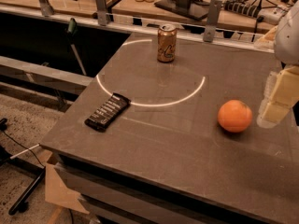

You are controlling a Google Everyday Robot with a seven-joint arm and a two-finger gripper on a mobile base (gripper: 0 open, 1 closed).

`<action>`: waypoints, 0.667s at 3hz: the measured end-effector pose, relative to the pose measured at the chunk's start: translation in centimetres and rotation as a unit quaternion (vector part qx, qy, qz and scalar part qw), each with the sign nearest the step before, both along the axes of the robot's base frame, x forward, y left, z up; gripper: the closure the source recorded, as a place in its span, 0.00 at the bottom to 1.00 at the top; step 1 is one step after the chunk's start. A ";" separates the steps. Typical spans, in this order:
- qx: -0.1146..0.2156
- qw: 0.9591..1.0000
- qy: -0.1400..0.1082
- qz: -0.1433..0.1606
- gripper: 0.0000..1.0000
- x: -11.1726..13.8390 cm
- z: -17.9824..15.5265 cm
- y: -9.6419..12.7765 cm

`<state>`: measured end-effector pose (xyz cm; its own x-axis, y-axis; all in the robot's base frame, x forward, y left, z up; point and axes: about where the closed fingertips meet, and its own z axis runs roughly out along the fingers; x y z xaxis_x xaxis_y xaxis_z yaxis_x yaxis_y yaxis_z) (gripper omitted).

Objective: Move orange near orange can

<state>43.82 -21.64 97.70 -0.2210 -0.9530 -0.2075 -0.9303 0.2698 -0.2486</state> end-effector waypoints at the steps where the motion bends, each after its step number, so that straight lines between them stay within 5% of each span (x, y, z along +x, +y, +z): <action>1: 0.000 1.000 0.000 0.000 0.00 0.0 0.0 0.0; 2: 0.036 0.999 -0.008 0.000 0.00 0.0 0.1 0.0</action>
Offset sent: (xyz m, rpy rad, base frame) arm 0.0012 -0.0051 0.0050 0.3485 -0.0584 0.0003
